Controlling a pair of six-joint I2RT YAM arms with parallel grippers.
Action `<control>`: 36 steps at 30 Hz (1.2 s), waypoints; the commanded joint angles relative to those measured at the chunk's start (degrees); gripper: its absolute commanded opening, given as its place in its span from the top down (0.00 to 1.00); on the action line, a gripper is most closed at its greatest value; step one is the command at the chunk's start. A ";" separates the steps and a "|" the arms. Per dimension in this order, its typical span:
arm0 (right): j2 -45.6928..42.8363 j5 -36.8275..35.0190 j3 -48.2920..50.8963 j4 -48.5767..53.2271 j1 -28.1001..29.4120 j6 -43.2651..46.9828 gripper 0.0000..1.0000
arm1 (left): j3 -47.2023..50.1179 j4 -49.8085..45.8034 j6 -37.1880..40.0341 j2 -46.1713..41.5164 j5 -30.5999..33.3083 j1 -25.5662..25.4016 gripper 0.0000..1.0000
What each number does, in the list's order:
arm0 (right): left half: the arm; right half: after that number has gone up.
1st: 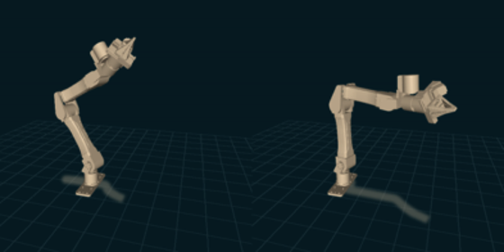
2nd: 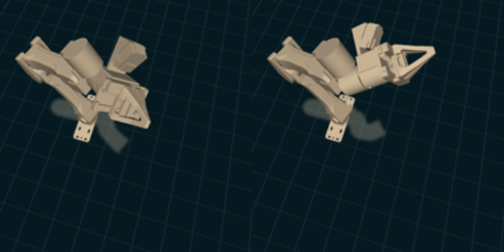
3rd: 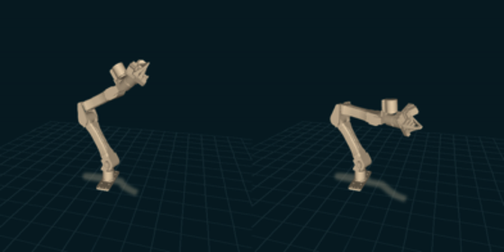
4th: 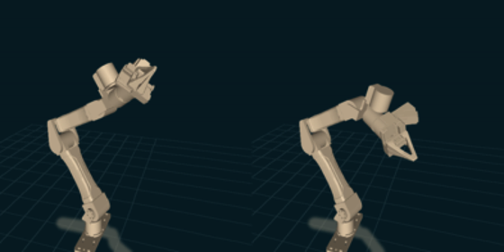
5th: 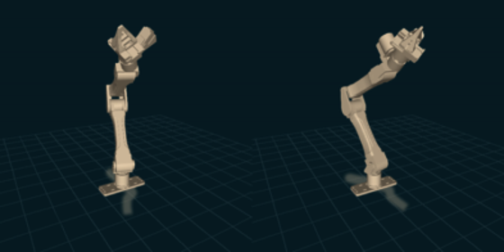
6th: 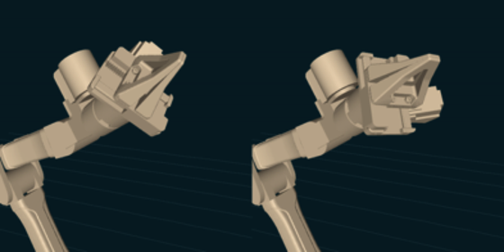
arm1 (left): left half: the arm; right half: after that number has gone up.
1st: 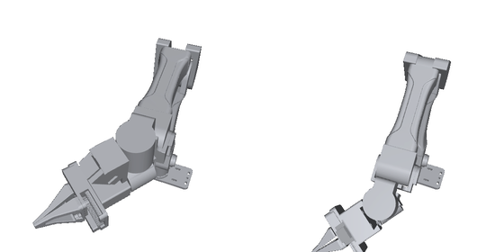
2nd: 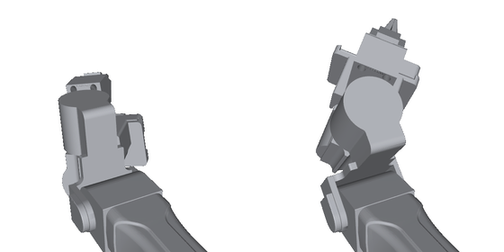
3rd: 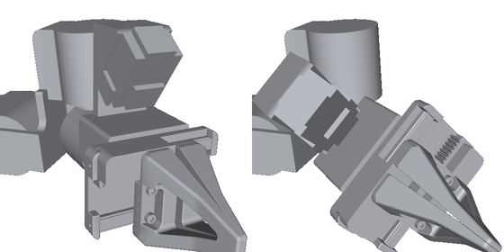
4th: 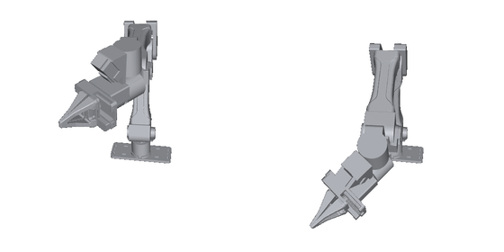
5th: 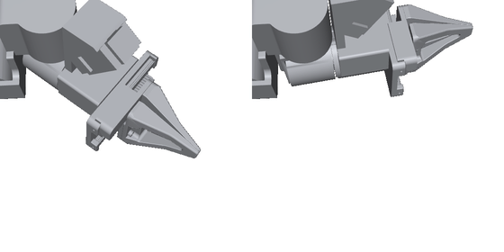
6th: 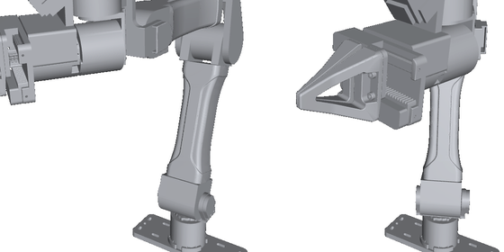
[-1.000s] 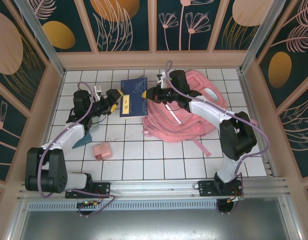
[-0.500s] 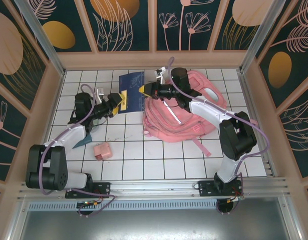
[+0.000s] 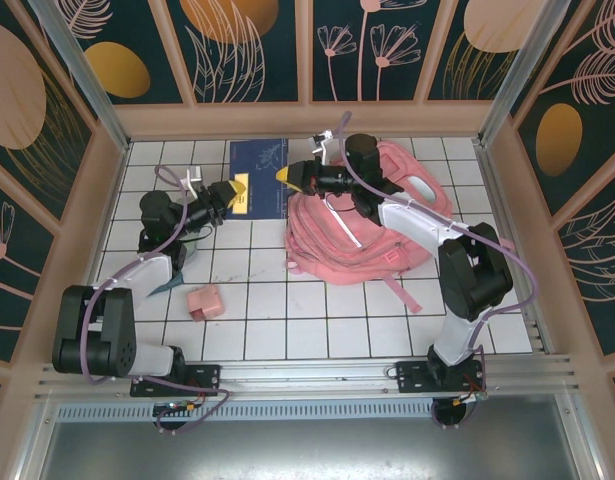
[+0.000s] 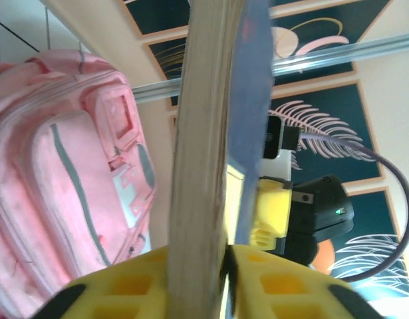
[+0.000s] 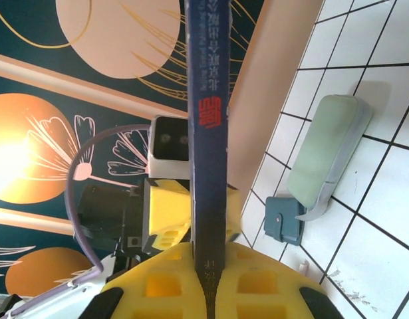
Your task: Pack the student bag
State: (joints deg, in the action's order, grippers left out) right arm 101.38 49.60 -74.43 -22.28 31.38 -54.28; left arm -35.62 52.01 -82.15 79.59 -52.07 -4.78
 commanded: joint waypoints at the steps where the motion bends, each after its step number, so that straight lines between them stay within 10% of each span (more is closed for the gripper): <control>1: -1.28 0.38 -0.34 1.82 0.31 3.62 0.99 | -0.40 2.91 -1.30 -2.35 -0.38 -0.06 0.94; 6: -2.38 -14.32 -5.93 24.73 0.34 16.82 0.61 | -1.48 -5.10 4.01 -4.78 1.17 -0.06 1.00; 10: -3.56 -29.92 -7.14 36.15 0.28 23.62 0.52 | -2.53 -11.53 8.50 -6.15 1.96 -0.06 1.00; 36: 9.36 -70.06 -6.89 53.57 12.57 42.76 0.55 | -5.09 -29.51 20.17 -9.10 7.59 -0.06 1.00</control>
State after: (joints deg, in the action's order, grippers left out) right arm 110.54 -15.68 -83.11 30.20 43.29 -13.43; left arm -39.05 21.67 -63.61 72.20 -44.45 -4.86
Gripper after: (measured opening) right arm 0.465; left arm 0.122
